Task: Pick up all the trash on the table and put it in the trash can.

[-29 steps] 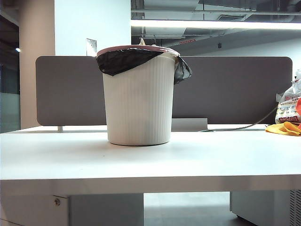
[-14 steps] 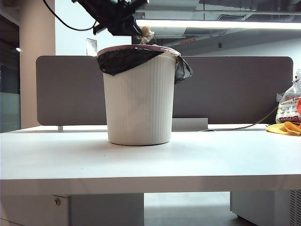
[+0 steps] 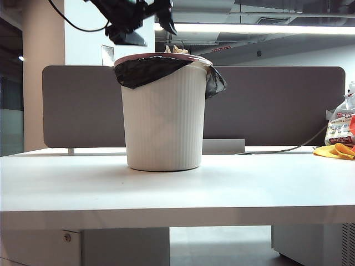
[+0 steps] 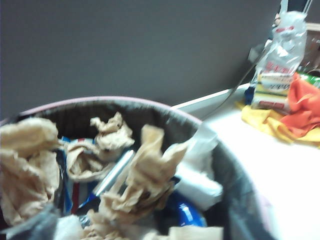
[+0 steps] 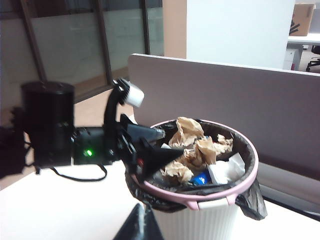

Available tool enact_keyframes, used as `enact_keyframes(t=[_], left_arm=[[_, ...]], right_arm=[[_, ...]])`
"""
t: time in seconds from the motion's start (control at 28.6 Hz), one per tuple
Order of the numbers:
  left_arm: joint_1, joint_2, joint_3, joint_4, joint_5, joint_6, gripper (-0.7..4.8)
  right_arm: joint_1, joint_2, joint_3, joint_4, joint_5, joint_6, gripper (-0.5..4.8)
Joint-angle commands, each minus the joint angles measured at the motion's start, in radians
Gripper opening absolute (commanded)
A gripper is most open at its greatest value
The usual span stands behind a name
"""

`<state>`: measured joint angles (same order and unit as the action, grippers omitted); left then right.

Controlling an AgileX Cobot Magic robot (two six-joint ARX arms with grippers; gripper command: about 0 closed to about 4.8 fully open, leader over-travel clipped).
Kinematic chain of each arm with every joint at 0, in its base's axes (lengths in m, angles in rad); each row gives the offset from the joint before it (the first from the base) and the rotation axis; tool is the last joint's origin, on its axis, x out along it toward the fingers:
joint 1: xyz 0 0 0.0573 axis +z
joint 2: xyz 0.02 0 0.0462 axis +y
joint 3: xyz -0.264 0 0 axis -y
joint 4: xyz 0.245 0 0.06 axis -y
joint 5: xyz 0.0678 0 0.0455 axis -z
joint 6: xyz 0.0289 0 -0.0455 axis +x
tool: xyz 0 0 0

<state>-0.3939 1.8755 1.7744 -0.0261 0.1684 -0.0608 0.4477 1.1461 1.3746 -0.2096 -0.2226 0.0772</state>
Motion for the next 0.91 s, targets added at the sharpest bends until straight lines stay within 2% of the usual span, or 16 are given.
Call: enact_keyframes(t=[0.03,0.07,0.1,0.17,0.21,0.24,0.38,0.63,0.73,0.91], left_arm=[[-0.002,-0.076,0.007,0.01,0.039,-0.003,4.79],[-0.002,-0.104,0.007,-0.006,0.055,-0.003,4.79],[-0.002,-0.129,0.007,-0.024,0.074,-0.003,4.27],[-0.002,-0.195,0.007,-0.092,0.115,-0.001,-0.09],[-0.001,-0.226,0.007,-0.123,0.115,0.002,0.3],[-0.001,-0.264,0.007,-0.17,0.111,0.003,-0.11],[-0.001,-0.394,0.006,-0.37,0.061,0.008,-0.05],[-0.002,-0.611,-0.016,-0.832,0.01,0.031,-0.05],[-0.002,-0.74,-0.114,-0.868,-0.042,0.031,-0.05],[-0.002,-1.029,-0.366,-0.78,-0.076,0.016,-0.05]], right_arm=[[0.001,-0.009,0.006,-0.013,-0.005,0.001,-0.05],[0.001,-0.013,0.006,-0.021,-0.005,0.0,-0.05],[0.0,-0.02,0.006,-0.032,-0.004,0.0,-0.05],[0.0,-0.035,0.006,-0.057,-0.005,-0.008,-0.05],[0.0,-0.049,0.006,-0.08,-0.005,-0.008,-0.05],[0.001,-0.06,0.006,-0.098,-0.002,-0.007,-0.05],[0.001,-0.119,0.003,-0.169,0.019,-0.018,-0.05],[0.0,-0.224,-0.023,-0.367,0.042,-0.108,-0.05],[0.0,-0.291,-0.102,-0.377,0.042,-0.09,-0.05],[0.0,-0.448,-0.287,-0.351,0.046,-0.04,-0.05]])
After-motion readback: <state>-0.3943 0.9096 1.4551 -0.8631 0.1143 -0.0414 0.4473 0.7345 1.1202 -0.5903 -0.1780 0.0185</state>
